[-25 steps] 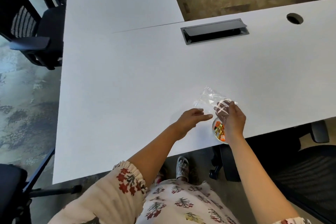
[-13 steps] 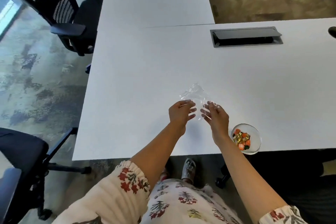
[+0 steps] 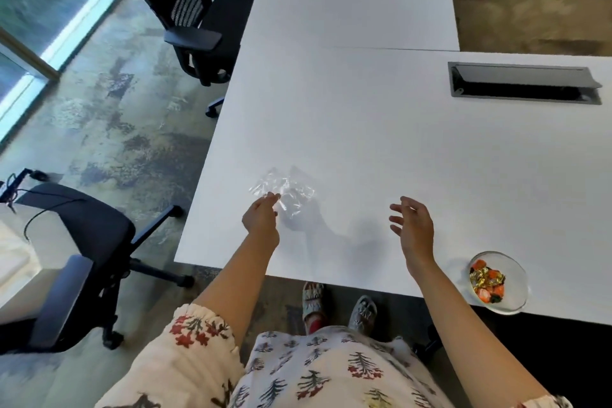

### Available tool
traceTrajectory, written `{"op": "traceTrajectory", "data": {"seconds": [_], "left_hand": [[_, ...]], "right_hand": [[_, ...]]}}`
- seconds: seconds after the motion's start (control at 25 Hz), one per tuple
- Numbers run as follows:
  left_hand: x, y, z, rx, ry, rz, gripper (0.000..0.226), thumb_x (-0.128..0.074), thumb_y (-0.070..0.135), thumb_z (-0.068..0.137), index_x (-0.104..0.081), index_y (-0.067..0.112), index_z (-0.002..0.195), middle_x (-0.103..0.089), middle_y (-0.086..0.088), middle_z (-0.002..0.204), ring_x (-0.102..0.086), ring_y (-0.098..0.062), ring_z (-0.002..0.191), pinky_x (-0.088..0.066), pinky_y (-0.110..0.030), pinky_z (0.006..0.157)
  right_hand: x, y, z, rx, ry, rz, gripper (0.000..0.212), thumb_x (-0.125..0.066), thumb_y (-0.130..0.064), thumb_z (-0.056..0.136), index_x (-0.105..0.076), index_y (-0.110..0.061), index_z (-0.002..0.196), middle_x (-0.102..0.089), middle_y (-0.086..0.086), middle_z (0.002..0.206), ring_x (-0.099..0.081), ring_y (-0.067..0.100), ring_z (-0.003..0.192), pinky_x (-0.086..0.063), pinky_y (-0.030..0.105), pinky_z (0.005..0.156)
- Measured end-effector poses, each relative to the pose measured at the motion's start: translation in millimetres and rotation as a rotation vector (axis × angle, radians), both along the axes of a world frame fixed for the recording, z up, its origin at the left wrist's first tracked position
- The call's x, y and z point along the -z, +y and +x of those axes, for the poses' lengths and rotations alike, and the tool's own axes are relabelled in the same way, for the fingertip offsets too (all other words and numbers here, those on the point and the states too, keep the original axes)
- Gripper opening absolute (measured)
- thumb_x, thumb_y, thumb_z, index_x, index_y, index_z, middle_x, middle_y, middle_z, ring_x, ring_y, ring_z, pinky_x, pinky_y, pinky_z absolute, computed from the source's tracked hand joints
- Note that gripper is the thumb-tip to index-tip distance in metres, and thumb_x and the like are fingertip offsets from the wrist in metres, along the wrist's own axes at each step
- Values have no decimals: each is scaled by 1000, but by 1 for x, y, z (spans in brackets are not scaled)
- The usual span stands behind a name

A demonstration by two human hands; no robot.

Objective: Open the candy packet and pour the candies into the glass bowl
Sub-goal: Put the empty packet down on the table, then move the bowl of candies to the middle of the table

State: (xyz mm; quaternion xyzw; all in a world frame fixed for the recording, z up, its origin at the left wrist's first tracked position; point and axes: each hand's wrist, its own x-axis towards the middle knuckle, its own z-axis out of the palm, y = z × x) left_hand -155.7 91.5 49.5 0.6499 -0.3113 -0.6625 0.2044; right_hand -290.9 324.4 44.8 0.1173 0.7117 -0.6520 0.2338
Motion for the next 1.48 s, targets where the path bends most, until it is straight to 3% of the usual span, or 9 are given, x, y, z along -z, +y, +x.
{"op": "traceTrajectory", "data": {"seconds": [0.2,0.28,0.36,0.44,0.56,0.68,0.8,1.12,1.48], "left_hand": [[19,-37,48,-166,-82,72,37,-62,17,99,-65,1,132,-71,-12,130,-67,-25,113,-53,-30,81],[26,-42,62,-162,-127,65,44,-60,20,99,-60,4,140,-64,-16,139,-63,-21,91,-48,-35,88],[29,-46,73,-261,-190,92,37,-67,15,95,-68,5,130,-74,-9,113,-56,-11,70,-49,-30,77],[35,-52,82,-339,-217,113,26,-69,8,93,-73,2,118,-74,-3,98,-57,-10,68,-50,-25,67],[33,-56,86,-336,-232,136,12,-59,2,98,-66,-3,106,-71,-17,125,-71,-21,92,-54,-26,70],[32,-55,84,-241,-282,126,40,-48,15,103,-55,-6,137,-58,-23,146,-59,-35,133,-55,-38,95],[29,-48,76,-227,-489,116,57,-48,23,103,-38,0,154,-39,-18,161,-42,-34,147,-38,-40,115],[20,-1,0,-239,-267,-66,51,-66,20,92,-47,10,138,-45,-6,146,-57,-27,101,-49,-39,90],[8,112,-103,421,-7,-243,21,-62,25,99,-62,18,118,-62,13,105,-58,-6,91,-42,-23,83]], "right_hand": [[3,-12,4,-25,5,19,17,-53,-27,104,-62,-18,116,-72,1,103,-66,15,82,-53,26,73],[6,-17,8,-43,-3,19,18,-52,-26,104,-63,-17,115,-72,1,102,-66,16,82,-53,27,73],[7,-19,9,-60,-2,23,19,-52,-25,104,-64,-16,116,-72,1,102,-66,15,81,-52,27,73],[8,-20,10,-77,2,32,21,-51,-25,104,-64,-15,117,-72,0,102,-66,14,81,-52,27,73],[10,-20,8,-68,4,39,23,-51,-25,104,-64,-13,118,-72,1,102,-66,14,81,-52,27,73],[12,-19,6,-63,0,44,23,-51,-25,104,-65,-12,118,-72,1,102,-66,14,81,-52,28,74],[15,-18,6,-66,1,42,24,-51,-25,104,-65,-11,119,-72,0,100,-66,15,81,-52,28,74],[22,14,0,6,63,70,21,-50,-25,104,-67,-16,114,-72,0,102,-67,18,87,-53,30,75],[27,97,-17,298,91,111,26,-46,-23,105,-71,-17,103,-72,1,101,-68,20,88,-53,30,74]]}}
